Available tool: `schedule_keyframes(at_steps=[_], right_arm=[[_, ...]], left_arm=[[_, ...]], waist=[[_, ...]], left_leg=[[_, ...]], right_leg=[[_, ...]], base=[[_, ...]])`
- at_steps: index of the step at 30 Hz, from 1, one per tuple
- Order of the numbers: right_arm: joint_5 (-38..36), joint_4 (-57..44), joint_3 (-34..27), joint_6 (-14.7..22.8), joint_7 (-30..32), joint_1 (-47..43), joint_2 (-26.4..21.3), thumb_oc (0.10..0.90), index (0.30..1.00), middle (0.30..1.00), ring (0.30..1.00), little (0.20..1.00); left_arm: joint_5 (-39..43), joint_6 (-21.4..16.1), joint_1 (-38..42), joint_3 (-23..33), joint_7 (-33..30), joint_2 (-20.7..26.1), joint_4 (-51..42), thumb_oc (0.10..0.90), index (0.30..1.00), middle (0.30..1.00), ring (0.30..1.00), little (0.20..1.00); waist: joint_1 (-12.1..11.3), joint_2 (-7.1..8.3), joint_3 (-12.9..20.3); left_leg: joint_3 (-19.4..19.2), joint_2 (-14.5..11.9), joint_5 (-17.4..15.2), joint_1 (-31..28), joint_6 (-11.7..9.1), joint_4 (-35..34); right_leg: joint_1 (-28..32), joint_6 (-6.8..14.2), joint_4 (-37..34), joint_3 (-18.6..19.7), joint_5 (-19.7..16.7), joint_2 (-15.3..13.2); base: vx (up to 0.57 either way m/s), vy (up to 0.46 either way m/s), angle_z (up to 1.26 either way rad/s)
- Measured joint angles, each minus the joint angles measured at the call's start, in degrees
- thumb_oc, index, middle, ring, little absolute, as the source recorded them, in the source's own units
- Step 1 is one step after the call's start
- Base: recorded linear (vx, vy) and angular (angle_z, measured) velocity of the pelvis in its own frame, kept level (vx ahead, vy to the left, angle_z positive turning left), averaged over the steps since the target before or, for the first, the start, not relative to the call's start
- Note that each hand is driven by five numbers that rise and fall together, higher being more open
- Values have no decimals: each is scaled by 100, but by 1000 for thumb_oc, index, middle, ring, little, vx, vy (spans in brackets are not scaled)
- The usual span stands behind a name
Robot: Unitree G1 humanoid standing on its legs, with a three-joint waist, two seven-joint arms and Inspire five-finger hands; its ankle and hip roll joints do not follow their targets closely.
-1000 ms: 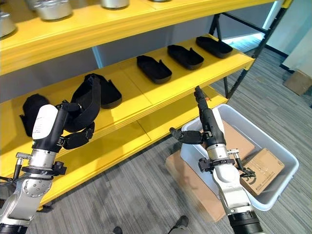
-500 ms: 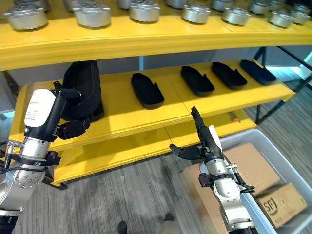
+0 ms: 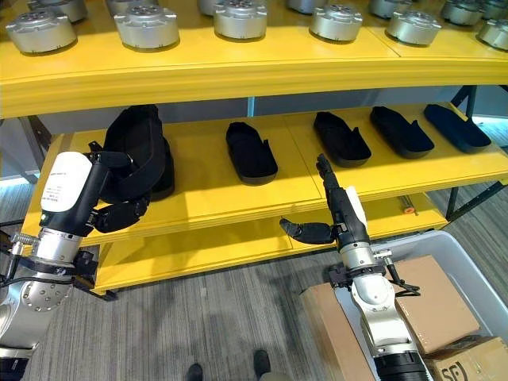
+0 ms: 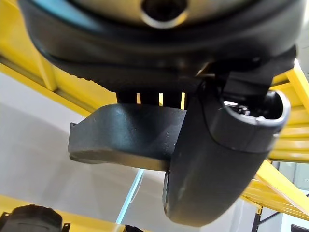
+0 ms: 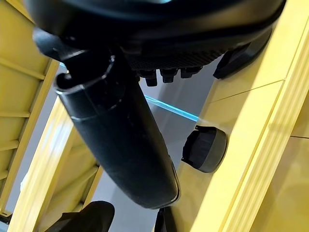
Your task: Move parts from the plastic box to the shelf.
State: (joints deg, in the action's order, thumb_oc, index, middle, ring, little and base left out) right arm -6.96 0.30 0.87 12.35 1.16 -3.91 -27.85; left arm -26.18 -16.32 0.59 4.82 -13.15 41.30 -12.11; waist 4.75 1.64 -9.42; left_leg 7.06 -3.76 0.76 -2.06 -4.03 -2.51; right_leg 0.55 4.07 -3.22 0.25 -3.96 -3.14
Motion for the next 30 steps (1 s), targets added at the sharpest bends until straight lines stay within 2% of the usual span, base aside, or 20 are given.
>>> schedule_keyframes(at_steps=[7, 10, 11, 12, 13, 15, 16, 17, 18, 19, 21, 22, 23, 24, 25, 26, 27, 29, 30], right_arm=[[-2, -1, 5, 0, -17, 89, -14, 900, 1000, 1000, 1000, 1000], [-55, -2, 13, 5, -24, 92, -25, 900, 1000, 1000, 1000, 1000], [-105, 1, 25, 5, -33, 76, -75, 900, 1000, 1000, 1000, 1000], [-123, -1, 25, 21, -3, 52, -106, 900, 1000, 1000, 1000, 1000], [-124, 1, 50, 20, -12, 37, -179, 900, 1000, 1000, 1000, 1000], [-125, 0, 47, 21, -9, 27, -188, 900, 1000, 1000, 1000, 1000], [-124, 0, 55, 22, -13, 15, -179, 900, 1000, 1000, 1000, 1000], [-123, -6, 50, 21, -12, 45, -144, 900, 1000, 1000, 1000, 1000], [-125, -23, 42, 23, -9, 70, -122, 900, 1000, 1000, 1000, 1000], [-127, -47, -51, 46, 17, 145, -50, 900, 1000, 1000, 1000, 1000], [-128, -44, -161, 47, 97, 129, -95, 900, 1000, 1000, 1000, 1000], [-128, -46, -198, 51, 209, 92, -204, 900, 1000, 1000, 1000, 1000], [-128, -46, -209, 51, 250, 66, -325, 900, 1000, 1000, 1000, 1000], [-122, -39, -231, 52, 267, 19, -580, 900, 1000, 1000, 1000, 1000], [-121, -39, -246, 51, 325, 35, -571, 900, 1000, 1000, 1000, 1000], [-110, -33, -185, 41, 392, 70, -503, 900, 1000, 1000, 1000, 1000], [-100, -35, -31, 42, 387, 68, -432, 900, 1000, 1000, 1000, 1000], [-94, -37, 95, 43, 300, 102, -263, 900, 1000, 1000, 1000, 1000], [-94, -37, 104, 43, 289, 103, -236, 900, 1000, 1000, 1000, 1000]], left_arm=[[0, -2, -22, -36, 5, 4, 0, 400, 300, 300, 300, 300], [-1, 0, -77, -33, 7, 15, 1, 400, 300, 300, 300, 300], [1, -4, -148, -32, 8, 6, -2, 400, 300, 300, 300, 300], [3, -6, -133, -28, 7, 28, -2, 400, 300, 300, 300, 300], [3, -5, -136, -27, 8, 20, -1, 400, 300, 300, 300, 300], [2, -14, -185, -21, 10, 27, -2, 400, 300, 300, 300, 300], [4, -18, -185, 0, 9, 35, -4, 400, 300, 300, 300, 300], [5, -21, -192, -1, 8, 35, 5, 400, 300, 300, 300, 300], [6, -28, -195, 0, 5, 49, 4, 400, 300, 300, 300, 300], [29, -68, -163, 25, -21, -3, 15, 400, 300, 300, 300, 300], [29, -136, -170, 11, -22, -23, 15, 400, 300, 300, 300, 300], [28, -151, -142, 0, -21, 2, 8, 400, 300, 300, 300, 300], [27, -148, -129, -2, -21, -13, 1, 400, 300, 300, 300, 300], [21, -144, -131, -9, -17, -57, 14, 400, 300, 300, 300, 300], [19, -123, -91, -16, -18, -40, 17, 400, 300, 300, 300, 300], [18, -110, -51, 3, -18, 12, 19, 400, 300, 300, 300, 300], [19, -70, -50, 10, -22, 18, 18, 400, 300, 300, 300, 300], [20, 34, -57, 18, -22, 27, 19, 400, 300, 300, 300, 300], [21, 61, -68, 40, -23, 29, 19, 400, 300, 300, 300, 300]], waist=[[-51, -118, 4], [-73, -127, -15], [-143, -223, -24], [-170, -230, -72], [-194, -153, -152], [-195, -172, -165], [-197, -157, -196], [-178, -44, -261], [-169, -37, -263], [46, -36, -280], [88, -124, -314], [131, -259, -346], [135, -379, -376], [141, -691, -445], [201, -714, -475], [118, -557, -510], [-19, -446, -516], [-173, -376, -518], [-245, -356, -523]], left_leg=[[207, 6, 52, 100, -43, 43], [258, 145, 52, 477, -113, 673], [248, 166, 101, 511, -190, 766], [251, 224, 112, 682, -219, 1074], [260, 329, 339, 885, -423, 1341], [101, 310, 485, 875, -410, 1254], [-41, 263, 409, 924, -298, 1387], [-235, 145, 96, 1010, 30, 1710], [-304, 67, -22, 1007, 137, 1782], [-418, -983, -163, 973, -104, 1498], [-446, -1490, -27, 892, -263, 1039], [-616, -1666, 67, 889, -295, 785], [-701, -1708, 366, 865, -85, 678], [-927, -1785, 519, 823, -33, 664], [-1049, -1723, 346, 825, -312, 607], [-1130, -1505, 333, 782, -573, 455], [-1203, -1403, 337, 774, -696, 432], [-1227, -1371, 331, 725, -804, 408], [-1219, -1372, 320, 667, -786, 394]], right_leg=[[18, -13, 14, -152, 43, 25], [-84, -48, 257, -227, 220, -42], [-67, -77, 340, -298, 254, -25], [-179, -147, 564, -312, 352, -65], [-240, -172, 749, -360, 482, -250], [-305, -220, 836, -449, 562, -275], [-340, -298, 915, -486, 592, -301], [-359, -387, 983, -540, 565, -399], [-345, -398, 981, -568, 556, -398], [-483, -376, 1098, -684, 608, -423], [-834, -254, 1523, -564, 718, -453], [-1098, -117, 1826, -552, 824, -457], [-1255, 3, 2017, -537, 869, -432], [-1431, 238, 2300, -426, 943, -448], [-1554, 321, 2500, -506, 999, -524], [-1732, 398, 2642, -329, 1036, -715], [-1786, 471, 2551, -198, 962, -796], [-1672, 547, 2460, -245, 900, -859], [-1602, 567, 2451, -248, 914, -858]], base=[[-12, -142, 17], [-93, -93, 27], [-127, -84, 29], [-35, -46, 37], [32, -28, 39], [44, 40, 32], [49, 103, 11], [79, 234, 7], [29, 164, 29], [4, 228, 32], [-42, 118, 5], [-29, 125, -17], [8, 117, -25], [30, 166, -6], [67, 129, -1], [134, 175, 0], [114, 131, -15], [133, 106, 2], [132, 110, 14]])
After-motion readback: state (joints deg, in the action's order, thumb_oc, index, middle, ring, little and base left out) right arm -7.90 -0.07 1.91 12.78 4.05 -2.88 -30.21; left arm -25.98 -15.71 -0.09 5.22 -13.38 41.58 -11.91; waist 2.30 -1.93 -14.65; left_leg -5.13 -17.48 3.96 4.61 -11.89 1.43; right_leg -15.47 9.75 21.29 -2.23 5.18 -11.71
